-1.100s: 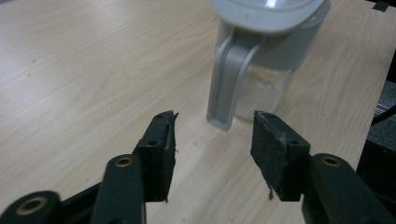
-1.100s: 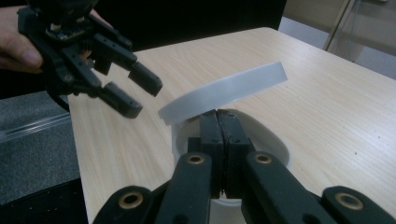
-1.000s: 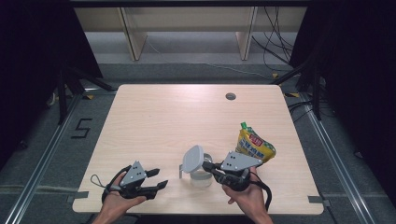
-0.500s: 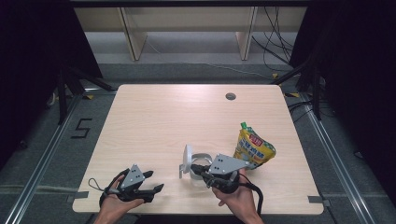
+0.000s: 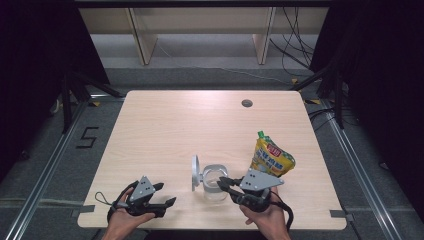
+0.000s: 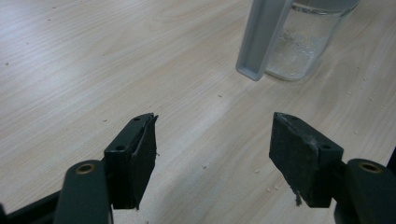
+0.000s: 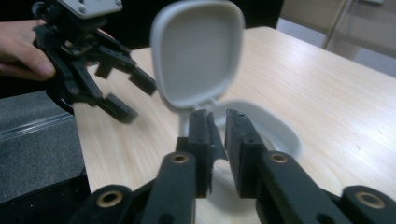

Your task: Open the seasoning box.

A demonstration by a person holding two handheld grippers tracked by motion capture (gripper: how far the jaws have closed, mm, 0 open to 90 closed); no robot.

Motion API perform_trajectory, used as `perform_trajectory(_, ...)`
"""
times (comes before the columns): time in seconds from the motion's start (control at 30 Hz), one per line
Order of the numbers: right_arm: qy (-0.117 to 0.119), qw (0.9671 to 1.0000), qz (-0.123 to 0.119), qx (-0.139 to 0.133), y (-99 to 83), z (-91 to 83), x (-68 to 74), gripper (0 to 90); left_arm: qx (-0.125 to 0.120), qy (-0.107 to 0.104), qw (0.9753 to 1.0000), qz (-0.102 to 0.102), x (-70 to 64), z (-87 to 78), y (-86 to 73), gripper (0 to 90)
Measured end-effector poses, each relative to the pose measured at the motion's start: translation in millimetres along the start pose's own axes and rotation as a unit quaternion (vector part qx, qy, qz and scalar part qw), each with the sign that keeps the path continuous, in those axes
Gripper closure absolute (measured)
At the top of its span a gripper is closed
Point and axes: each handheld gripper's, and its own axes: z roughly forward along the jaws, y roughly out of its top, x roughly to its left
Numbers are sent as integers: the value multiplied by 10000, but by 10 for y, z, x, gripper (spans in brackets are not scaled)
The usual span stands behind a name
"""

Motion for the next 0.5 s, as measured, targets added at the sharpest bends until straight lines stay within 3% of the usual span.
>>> perform_trajectory(0.07,-99,9997,195,55,-81,-77,-19,747,20,20,10000,-5,2,-7,3,301)
perform_trajectory(0.1,-147,9996,213,71,-121,-113,-38,721,76,30,9998,155,22,-18,10,298)
perform_trajectory(0.23,-370,9985,401,108,-266,-280,-73,624,37,39,9999,96,11,-9,10,293)
perform_trajectory(0.27,-483,9981,377,79,-298,-323,-91,608,11,33,10000,-26,-3,1,2,292)
perform_trajectory(0.33,-502,9969,590,113,-354,-413,-98,584,35,60,10000,6,-7,1,3,290)
perform_trajectory(0.4,-612,9964,571,103,-401,-496,-114,569,62,65,10000,37,-2,-3,5,290)
perform_trajectory(0.5,-710,9947,742,14,-460,-586,-122,555,5,47,10000,-22,-4,7,2,288)
